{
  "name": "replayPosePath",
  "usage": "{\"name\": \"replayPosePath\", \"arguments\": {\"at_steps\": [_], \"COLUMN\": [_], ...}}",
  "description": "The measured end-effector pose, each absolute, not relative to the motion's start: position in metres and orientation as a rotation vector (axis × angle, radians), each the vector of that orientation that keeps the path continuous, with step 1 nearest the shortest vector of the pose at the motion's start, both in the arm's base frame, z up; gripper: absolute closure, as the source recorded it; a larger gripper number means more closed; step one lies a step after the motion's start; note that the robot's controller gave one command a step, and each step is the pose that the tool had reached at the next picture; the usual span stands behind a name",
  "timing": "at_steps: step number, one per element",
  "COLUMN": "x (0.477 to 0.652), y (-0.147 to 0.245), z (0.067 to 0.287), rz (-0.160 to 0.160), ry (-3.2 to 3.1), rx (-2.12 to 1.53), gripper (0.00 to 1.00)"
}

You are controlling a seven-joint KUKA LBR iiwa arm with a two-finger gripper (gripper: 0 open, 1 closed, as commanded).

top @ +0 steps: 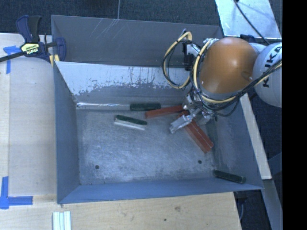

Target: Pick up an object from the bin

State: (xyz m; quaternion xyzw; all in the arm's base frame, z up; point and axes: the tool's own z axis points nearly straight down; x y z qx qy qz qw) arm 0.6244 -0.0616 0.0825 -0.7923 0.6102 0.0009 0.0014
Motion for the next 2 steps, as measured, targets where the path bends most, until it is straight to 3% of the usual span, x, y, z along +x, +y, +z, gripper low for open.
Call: {"name": "replayPosePath", "arguments": {"at_steps": [1, 2], "x": [0.625, 0.613], "y": [-0.063, -0.066], "z": [0.085, 0.148], "rz": [0.001, -0.008], "ry": [1.92, 1.896], "rx": [-2.484, -2.5], "gripper": [1.0, 1.0]}}
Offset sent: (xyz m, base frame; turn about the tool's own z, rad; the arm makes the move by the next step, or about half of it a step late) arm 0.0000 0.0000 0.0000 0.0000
